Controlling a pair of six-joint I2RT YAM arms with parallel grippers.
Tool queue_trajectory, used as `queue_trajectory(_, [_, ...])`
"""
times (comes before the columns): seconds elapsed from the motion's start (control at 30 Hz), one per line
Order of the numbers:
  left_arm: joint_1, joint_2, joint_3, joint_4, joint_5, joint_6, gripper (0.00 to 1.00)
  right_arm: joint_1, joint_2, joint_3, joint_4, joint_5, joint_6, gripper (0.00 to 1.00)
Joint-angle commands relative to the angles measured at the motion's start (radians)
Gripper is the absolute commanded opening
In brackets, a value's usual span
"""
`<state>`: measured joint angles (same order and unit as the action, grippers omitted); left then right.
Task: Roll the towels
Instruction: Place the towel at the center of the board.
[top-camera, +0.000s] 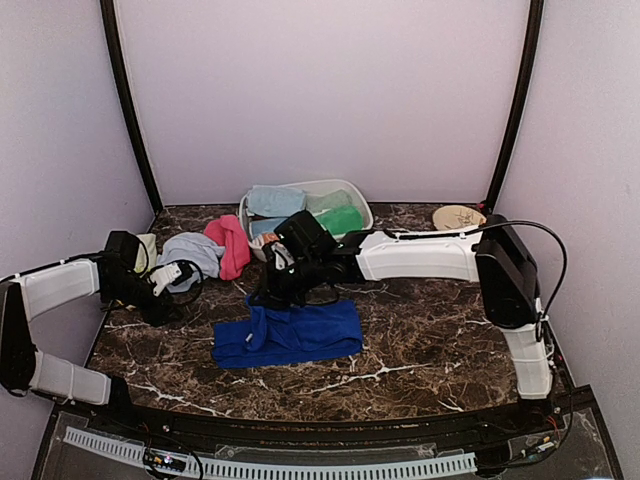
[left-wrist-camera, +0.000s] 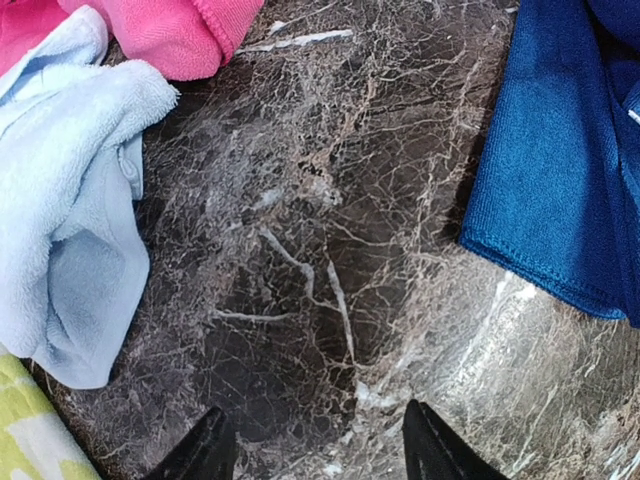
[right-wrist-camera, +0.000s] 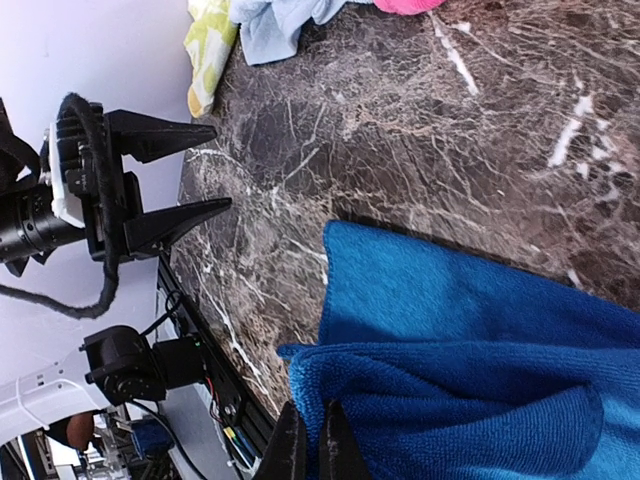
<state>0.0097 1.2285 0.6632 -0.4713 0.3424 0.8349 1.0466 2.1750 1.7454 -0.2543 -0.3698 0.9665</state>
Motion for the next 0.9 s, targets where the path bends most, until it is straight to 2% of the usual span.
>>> queue_trajectory(0.0, [0.006, -0.026, -0.013, -0.044, 0.045, 0.017, 0.60, -0.027, -0.181, -0.096, 0.012, 0.013, -0.042, 0.00])
queue_trajectory(0.17, [-0.027, -0.026, 0.076, -0.206, 0.217, 0.030, 0.61, -0.170, -0.459, -0.357, -0.056, 0.105, -0.087, 0.00])
queue_trajectory(0.23, [-0.144, -0.027, 0.097, -0.246, 0.188, 0.030, 0.61, -0.257, -0.563, -0.477, -0.096, 0.119, -0.114, 0.00])
queue_trajectory(0.33, [-0.338, -0.008, 0.103, -0.220, 0.130, -0.009, 0.62, -0.390, -0.688, -0.673, -0.152, 0.106, -0.170, 0.00])
queue_trajectory(0.47, [-0.440, 0.126, 0.144, -0.210, 0.086, -0.023, 0.62, -0.513, -0.744, -0.791, -0.241, 0.120, -0.278, 0.00])
queue_trajectory(0.6, [-0.523, 0.226, 0.194, -0.219, 0.047, -0.037, 0.60, -0.582, -0.747, -0.825, -0.304, 0.168, -0.354, 0.00])
queue_trajectory(0.77, [-0.535, 0.246, 0.195, -0.231, 0.007, -0.027, 0.49, -0.626, -0.741, -0.811, -0.362, 0.241, -0.420, 0.00])
queue_trajectory(0.83, [-0.536, 0.238, 0.186, -0.244, 0.016, -0.026, 0.39, -0.637, -0.724, -0.804, -0.381, 0.277, -0.452, 0.00])
queue_trajectory(0.87, [-0.537, 0.233, 0.182, -0.246, 0.019, -0.027, 0.31, -0.638, -0.715, -0.797, -0.388, 0.296, -0.467, 0.06])
